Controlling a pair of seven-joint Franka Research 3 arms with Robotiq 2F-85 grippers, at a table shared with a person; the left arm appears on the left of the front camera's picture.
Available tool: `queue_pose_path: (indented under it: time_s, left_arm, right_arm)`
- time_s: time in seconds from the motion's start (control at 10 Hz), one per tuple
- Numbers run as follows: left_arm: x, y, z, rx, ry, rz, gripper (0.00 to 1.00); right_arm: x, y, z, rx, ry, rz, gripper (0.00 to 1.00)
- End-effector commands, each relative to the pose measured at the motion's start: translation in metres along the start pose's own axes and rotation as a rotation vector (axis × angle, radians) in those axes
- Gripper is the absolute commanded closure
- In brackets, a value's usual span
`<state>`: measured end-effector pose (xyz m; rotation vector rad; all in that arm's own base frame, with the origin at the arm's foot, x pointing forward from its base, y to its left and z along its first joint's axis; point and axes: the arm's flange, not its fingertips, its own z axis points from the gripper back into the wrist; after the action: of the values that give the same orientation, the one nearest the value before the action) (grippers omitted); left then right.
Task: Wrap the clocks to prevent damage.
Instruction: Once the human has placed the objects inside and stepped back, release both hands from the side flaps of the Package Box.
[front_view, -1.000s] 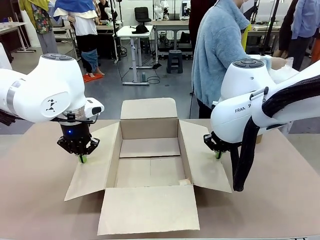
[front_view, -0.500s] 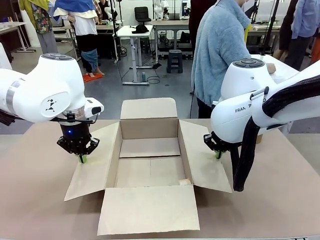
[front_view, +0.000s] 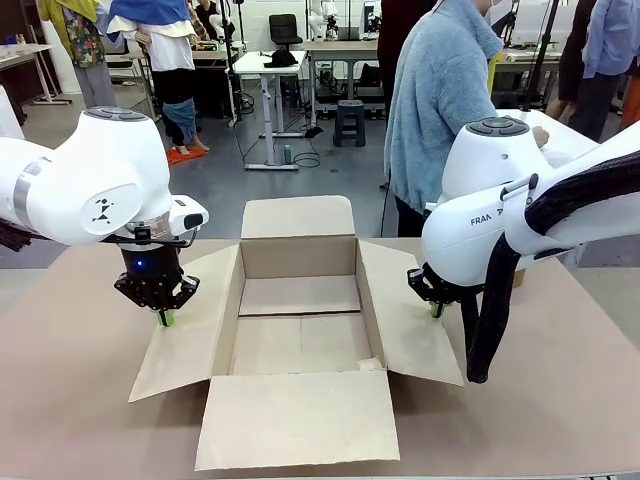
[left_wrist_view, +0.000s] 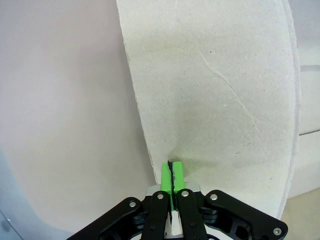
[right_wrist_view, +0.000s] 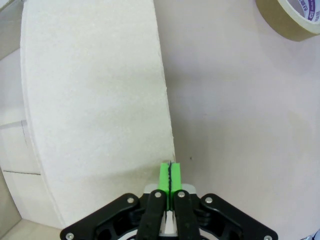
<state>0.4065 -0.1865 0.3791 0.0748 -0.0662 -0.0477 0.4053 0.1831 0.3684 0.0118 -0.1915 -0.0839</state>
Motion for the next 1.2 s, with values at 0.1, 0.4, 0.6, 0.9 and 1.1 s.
queue_pose_path:
  time_s: [0.1,0.4,0.6,0.9,1.1]
  left_arm:
    - [-0.0006,0.0001,-0.0008,0.001,0.002,0.0,1.0]
    - [-0.0006,0.0001,-0.0008,0.001,0.002,0.0,1.0]
    - [-0.0006,0.0001,-0.0008,0.001,0.002,0.0,1.0]
    - [-0.0006,0.0001,-0.0008,0.001,0.002,0.0,1.0]
    - [-0.0006,0.0001,-0.0008,0.001,0.002,0.0,1.0]
  right_arm:
    - [-0.0002,0.0005,-0.0002,-0.006,-0.003,-0.006,0.99]
    - [-0.0002,0.0005,-0.0002,-0.006,-0.003,-0.006,0.99]
    - [-0.0002,0.0005,-0.0002,-0.006,-0.003,-0.006,0.99]
    - [-0.0002,0.0005,-0.0002,-0.006,-0.003,-0.006,0.99]
    - [-0.0002,0.0005,-0.0002,-0.006,-0.003,-0.006,0.99]
